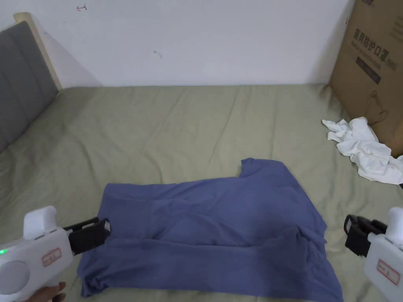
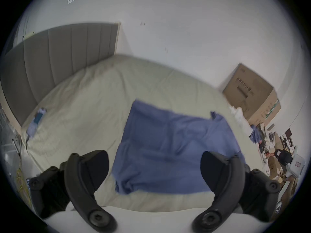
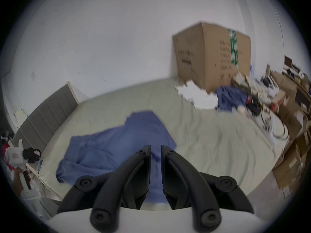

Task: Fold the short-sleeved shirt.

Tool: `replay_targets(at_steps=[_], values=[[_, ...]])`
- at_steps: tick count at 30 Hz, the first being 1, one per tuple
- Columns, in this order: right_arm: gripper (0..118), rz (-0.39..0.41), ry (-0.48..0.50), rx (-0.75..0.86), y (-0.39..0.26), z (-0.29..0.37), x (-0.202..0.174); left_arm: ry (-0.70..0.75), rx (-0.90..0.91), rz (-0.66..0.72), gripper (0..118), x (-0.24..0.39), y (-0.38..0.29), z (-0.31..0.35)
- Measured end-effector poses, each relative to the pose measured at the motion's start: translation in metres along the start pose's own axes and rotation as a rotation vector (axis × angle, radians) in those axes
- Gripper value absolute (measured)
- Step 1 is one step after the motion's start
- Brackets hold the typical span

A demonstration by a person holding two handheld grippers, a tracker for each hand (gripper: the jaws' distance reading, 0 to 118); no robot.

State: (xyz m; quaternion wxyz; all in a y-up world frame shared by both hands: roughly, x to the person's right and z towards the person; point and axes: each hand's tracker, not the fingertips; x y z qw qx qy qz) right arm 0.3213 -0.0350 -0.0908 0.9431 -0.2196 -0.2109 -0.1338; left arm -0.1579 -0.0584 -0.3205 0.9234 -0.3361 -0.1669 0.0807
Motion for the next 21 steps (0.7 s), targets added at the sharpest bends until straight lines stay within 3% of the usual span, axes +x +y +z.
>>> replay_targets(at_steps=[3,4,5,6,8,21], values=[[26,0.029,0.025,0.085,0.023,0.01,-0.017,-0.014,0.105,-0.03,118,0.016,0.022,0.017],[40,0.04,0.03,0.102,0.029,0.012,-0.023,-0.018,0.131,-0.038,118,0.021,0.028,0.022],[73,0.05,0.039,0.12,0.035,0.014,-0.029,-0.032,0.159,-0.036,118,0.026,0.036,0.027],[96,0.055,0.039,0.133,0.039,0.014,-0.034,-0.051,0.178,-0.042,118,0.031,0.041,0.03],[116,0.063,0.043,0.165,0.044,0.012,-0.042,-0.042,0.226,-0.064,118,0.041,0.048,0.035],[115,0.102,0.04,0.229,0.051,-0.011,-0.072,0.055,0.378,-0.169,117,0.072,0.047,0.008]])
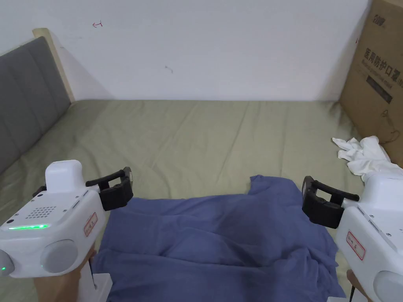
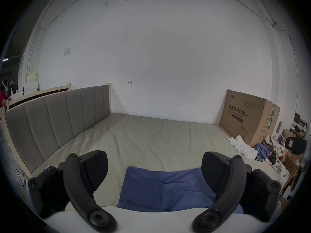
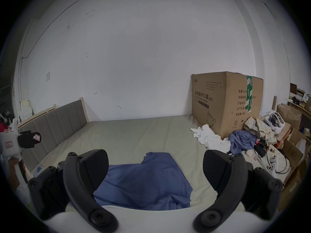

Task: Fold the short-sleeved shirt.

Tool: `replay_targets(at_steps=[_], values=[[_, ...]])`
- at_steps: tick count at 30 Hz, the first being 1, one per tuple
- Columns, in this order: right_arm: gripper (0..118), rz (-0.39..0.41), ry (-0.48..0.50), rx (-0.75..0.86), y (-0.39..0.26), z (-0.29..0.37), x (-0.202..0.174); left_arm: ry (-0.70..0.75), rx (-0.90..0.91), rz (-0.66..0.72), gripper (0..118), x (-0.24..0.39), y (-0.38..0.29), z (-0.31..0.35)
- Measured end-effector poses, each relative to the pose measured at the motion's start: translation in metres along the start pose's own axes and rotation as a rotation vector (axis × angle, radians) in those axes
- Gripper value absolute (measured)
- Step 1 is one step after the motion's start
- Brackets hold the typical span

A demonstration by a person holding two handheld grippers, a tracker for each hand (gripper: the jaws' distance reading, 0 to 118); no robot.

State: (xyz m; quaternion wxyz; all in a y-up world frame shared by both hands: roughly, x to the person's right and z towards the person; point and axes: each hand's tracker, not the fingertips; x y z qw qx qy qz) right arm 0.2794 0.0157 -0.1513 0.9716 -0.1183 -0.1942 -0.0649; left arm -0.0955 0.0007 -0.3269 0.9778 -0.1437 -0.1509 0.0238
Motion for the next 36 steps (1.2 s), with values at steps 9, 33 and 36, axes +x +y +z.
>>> replay_targets(at_steps=[9,33,36], values=[[2,0.042,-0.026,0.034,-0.006,-0.044,-0.001,-0.046,-0.063,0.029,3,-0.012,-0.014,-0.047],[2,0.088,-0.056,-0.167,-0.047,-0.162,0.006,0.054,-0.779,0.143,86,-0.098,-0.085,-0.344],[2,0.082,-0.062,-0.191,-0.053,-0.167,0.008,0.081,-0.857,0.142,98,-0.098,-0.094,-0.358]])
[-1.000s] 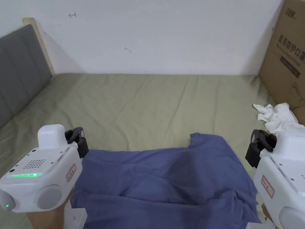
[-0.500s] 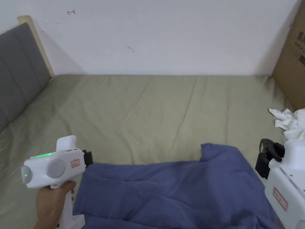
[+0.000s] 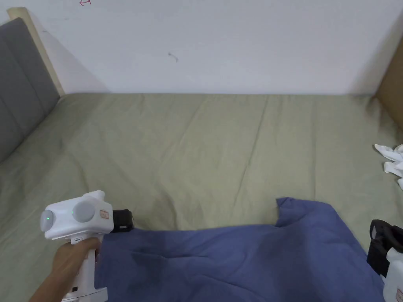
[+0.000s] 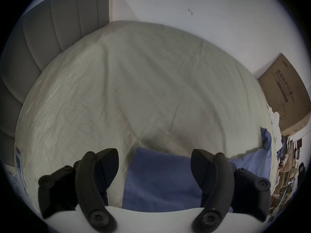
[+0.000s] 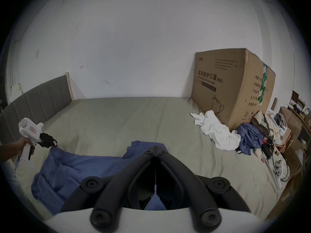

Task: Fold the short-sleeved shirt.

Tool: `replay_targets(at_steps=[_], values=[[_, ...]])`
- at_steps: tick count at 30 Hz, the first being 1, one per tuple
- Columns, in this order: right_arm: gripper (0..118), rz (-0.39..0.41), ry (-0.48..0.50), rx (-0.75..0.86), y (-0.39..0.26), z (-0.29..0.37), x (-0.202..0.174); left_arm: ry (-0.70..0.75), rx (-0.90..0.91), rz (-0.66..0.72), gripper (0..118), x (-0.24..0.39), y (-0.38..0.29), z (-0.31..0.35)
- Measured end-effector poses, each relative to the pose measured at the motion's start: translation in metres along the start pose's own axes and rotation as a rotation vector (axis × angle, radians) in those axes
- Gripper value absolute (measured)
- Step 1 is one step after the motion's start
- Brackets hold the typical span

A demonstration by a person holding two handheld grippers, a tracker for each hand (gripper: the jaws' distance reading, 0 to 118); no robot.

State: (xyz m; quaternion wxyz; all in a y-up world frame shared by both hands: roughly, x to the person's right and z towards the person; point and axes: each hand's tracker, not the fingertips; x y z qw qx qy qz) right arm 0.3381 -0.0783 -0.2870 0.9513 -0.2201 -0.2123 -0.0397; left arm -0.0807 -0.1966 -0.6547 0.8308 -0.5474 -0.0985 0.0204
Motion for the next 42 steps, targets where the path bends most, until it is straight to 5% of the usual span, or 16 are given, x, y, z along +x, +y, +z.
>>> replay_targets(at_steps=[4,7,8,13,16,19,20,27,32,34,42], values=[[2,0.002,-0.007,-0.022,-0.004,-0.007,0.002,0.008,-0.011,-0.014,94,0.005,-0.004,-0.01],[2,-0.008,-0.004,-0.05,-0.005,-0.017,0.005,0.069,-0.001,-0.099,29,0.015,-0.011,-0.015],[2,-0.017,-0.003,-0.057,-0.006,-0.021,0.006,0.082,0.014,-0.132,19,0.018,-0.013,-0.015],[3,-0.08,0.028,-0.161,-0.004,-0.062,0.021,0.01,0.085,-0.112,9,0.016,-0.021,0.002],[30,-0.104,0.028,-0.228,-0.005,-0.1,0.032,-0.058,0.173,-0.1,9,0.015,-0.028,0.029],[99,-0.092,0.056,-0.341,-0.01,-0.146,0.041,-0.111,0.23,-0.108,9,0.014,-0.037,0.057],[113,-0.104,0.043,-0.374,-0.014,-0.162,0.042,-0.122,0.249,-0.105,9,0.014,-0.039,0.065],[106,-0.069,0.006,-0.582,-0.043,-0.243,0.043,-0.169,0.288,-0.098,9,0.017,-0.05,0.099],[43,0.003,0.002,-0.597,-0.051,-0.245,0.034,-0.17,0.276,-0.095,9,0.01,-0.049,0.091],[6,0.006,0.004,-0.564,-0.047,-0.232,0.03,-0.168,0.275,-0.099,9,0.01,-0.052,0.092],[5,-0.034,0.106,-0.387,-0.02,-0.133,0.032,-0.154,0.263,-0.069,9,0.004,-0.076,0.107]])
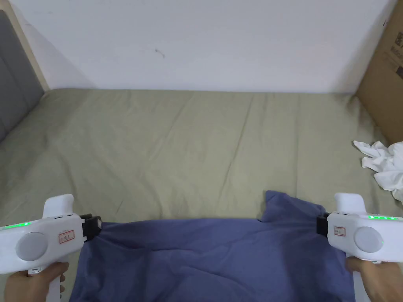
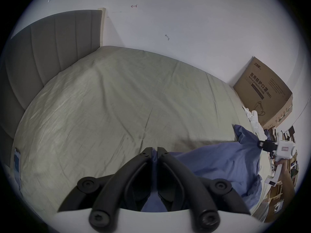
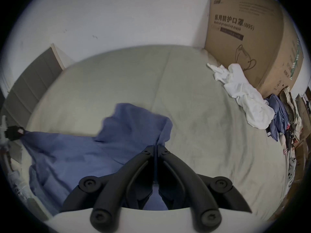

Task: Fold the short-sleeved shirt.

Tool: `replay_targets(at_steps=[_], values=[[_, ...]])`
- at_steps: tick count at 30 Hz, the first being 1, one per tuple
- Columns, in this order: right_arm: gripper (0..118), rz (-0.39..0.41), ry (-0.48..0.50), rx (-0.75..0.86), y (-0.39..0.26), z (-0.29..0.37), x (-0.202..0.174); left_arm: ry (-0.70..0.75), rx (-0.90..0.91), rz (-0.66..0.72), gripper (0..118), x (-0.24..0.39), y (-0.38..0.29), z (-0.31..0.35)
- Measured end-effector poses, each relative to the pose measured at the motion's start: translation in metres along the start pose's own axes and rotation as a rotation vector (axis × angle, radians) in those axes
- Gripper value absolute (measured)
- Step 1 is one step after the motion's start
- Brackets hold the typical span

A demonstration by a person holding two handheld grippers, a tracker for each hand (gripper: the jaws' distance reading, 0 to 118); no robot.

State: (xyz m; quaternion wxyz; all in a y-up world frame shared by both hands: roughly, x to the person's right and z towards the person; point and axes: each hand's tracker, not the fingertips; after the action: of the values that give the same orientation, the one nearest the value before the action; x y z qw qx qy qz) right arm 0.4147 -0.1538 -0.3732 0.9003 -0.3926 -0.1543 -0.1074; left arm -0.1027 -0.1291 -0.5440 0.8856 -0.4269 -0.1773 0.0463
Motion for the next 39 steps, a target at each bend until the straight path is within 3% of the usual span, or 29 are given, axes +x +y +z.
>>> replay_targets(at_steps=[7,15,25,33,36,37,39], values=[[5,-0.024,0.117,0.14,-0.031,0.115,-0.008,0.014,0.017,0.012,9,-0.005,-0.024,0.046],[6,-0.07,0.168,0.178,-0.095,0.19,0.007,0.037,0.01,0.022,9,-0.026,-0.067,0.098],[6,-0.157,0.13,0.036,-0.189,0.188,0.028,0.067,-0.068,0.053,9,-0.045,-0.146,0.126],[6,-0.265,0.048,-0.104,-0.236,0.146,0.034,0.126,-0.145,0.031,9,-0.058,-0.192,0.09],[7,-0.25,0.022,-0.123,-0.239,0.143,0.031,0.128,-0.155,0.046,9,-0.057,-0.196,0.086],[10,-0.242,0.02,-0.123,-0.239,0.145,0.029,0.13,-0.156,0.053,12,-0.057,-0.196,0.085],[38,-0.205,0.002,-0.105,-0.235,0.154,0.025,0.126,-0.147,0.059,35,-0.054,-0.194,0.091]])
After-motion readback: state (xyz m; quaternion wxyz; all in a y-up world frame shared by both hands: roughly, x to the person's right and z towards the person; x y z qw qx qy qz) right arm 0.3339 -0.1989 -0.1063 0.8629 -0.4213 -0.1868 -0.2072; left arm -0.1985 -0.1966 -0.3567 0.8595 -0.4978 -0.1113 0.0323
